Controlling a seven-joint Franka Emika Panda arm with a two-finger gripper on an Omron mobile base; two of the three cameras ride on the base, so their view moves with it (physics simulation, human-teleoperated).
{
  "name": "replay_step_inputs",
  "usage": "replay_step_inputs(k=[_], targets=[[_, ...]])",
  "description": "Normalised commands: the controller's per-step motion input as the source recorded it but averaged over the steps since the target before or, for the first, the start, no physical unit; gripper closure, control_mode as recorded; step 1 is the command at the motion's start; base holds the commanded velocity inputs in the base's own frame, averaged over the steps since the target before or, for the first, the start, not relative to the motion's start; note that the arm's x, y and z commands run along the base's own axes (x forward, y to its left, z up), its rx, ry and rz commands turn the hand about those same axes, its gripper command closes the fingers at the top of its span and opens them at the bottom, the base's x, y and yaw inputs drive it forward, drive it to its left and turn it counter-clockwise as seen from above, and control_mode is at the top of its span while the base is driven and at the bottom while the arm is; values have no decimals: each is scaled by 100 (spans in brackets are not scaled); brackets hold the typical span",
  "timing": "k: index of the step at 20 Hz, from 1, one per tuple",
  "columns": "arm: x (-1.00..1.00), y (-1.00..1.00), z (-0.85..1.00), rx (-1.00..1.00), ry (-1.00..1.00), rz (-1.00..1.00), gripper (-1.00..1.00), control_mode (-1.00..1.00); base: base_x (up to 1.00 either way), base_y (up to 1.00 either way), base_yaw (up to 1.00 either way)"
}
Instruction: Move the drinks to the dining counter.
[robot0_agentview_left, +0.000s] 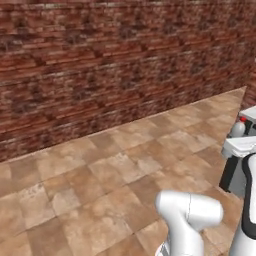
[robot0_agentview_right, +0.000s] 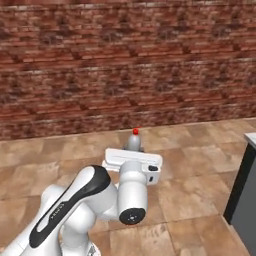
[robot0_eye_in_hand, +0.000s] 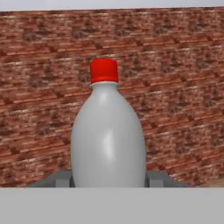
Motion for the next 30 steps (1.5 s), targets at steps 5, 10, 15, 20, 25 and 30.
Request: replay_step_inputs(k=[5, 10, 15, 20, 25, 30], targets=[[0, 0, 0, 0, 0, 0, 100, 100, 100, 84, -55], [0, 0, 0, 0, 0, 0, 100, 100, 86, 76, -76], [0, 0, 0, 0, 0, 0, 100, 100, 41, 41, -92], [0, 0, 0, 0, 0, 0, 100, 100, 38, 58, -84], [0, 0, 0, 0, 0, 0, 100, 100, 3, 100, -27], [0, 0, 0, 0, 0, 0, 100, 100, 3, 100, 0]])
